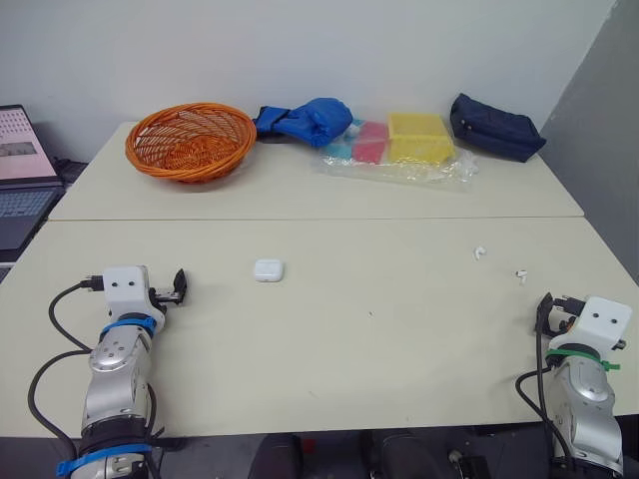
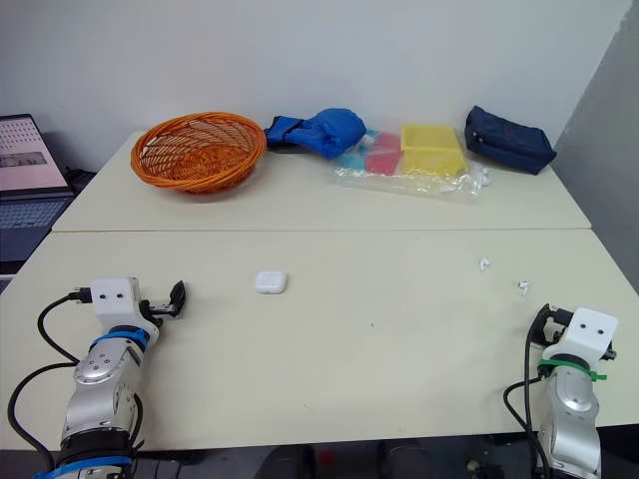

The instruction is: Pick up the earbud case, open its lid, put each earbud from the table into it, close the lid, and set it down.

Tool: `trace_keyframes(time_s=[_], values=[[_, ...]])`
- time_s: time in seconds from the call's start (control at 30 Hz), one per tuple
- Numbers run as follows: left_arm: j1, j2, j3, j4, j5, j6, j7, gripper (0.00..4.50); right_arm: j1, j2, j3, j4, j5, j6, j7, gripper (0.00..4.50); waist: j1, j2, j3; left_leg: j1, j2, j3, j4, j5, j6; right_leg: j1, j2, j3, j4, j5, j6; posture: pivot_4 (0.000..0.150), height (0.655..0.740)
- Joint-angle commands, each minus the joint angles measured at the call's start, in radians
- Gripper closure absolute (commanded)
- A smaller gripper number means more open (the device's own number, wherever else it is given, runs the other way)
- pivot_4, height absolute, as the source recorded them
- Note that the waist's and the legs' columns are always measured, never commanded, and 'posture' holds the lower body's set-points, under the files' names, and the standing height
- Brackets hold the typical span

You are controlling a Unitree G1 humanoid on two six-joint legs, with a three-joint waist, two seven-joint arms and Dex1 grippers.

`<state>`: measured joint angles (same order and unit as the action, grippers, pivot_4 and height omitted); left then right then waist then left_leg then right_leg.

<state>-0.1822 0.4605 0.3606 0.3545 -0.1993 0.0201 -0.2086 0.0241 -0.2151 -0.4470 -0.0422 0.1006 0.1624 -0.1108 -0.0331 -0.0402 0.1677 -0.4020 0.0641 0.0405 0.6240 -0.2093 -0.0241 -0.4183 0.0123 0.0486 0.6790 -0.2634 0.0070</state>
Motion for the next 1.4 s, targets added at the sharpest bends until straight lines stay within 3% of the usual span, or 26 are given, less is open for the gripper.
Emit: trace_keyframes(time_s=[0.03,0.67,0.93,1.13,1.4], values=[[-0.004,0.012,0.002,-0.013,0.007,0.000,0.001,0.03,-0.013,-0.009,-0.012,-0.022,0.001,-0.026,-0.011,0.00,0.000,0.000,0.000,0.000,0.000,0.000,0.000,0.000,0.000,0.000,0.000,0.000,0.000,0.000,0.000,0.150,0.7400],[0.058,-0.030,0.002,-0.153,-0.007,0.053,0.006,0.03,-0.021,-0.007,0.003,-0.039,-0.008,-0.019,-0.018,0.00,0.000,0.000,0.000,0.000,0.000,0.000,0.000,0.000,0.000,0.000,0.000,0.000,0.000,0.000,0.000,0.150,0.7400],[0.168,-0.063,-0.065,-0.456,-0.086,0.173,-0.086,0.03,-0.068,-0.065,0.100,-0.149,-0.047,0.004,0.052,0.00,-0.003,0.000,0.001,-0.001,0.000,0.000,0.000,0.000,0.000,-0.001,0.000,0.004,0.000,0.000,0.000,0.150,0.7400],[0.248,-0.089,-0.156,-0.630,-0.140,0.253,-0.158,0.03,-0.217,-0.127,0.298,-0.205,0.094,0.119,0.372,0.00,-0.011,0.001,0.002,0.000,0.000,0.000,0.000,0.000,0.000,-0.001,0.002,0.008,0.000,0.000,0.000,0.150,0.7400],[0.204,-0.182,-0.275,-0.570,-0.048,0.249,-0.101,0.03,-0.389,-0.284,0.497,-0.198,0.288,0.242,0.864,0.00,-0.002,-0.001,0.004,-0.001,-0.002,0.000,0.000,0.000,0.000,-0.001,0.004,0.009,-0.002,0.000,0.001,0.150,0.7400]])
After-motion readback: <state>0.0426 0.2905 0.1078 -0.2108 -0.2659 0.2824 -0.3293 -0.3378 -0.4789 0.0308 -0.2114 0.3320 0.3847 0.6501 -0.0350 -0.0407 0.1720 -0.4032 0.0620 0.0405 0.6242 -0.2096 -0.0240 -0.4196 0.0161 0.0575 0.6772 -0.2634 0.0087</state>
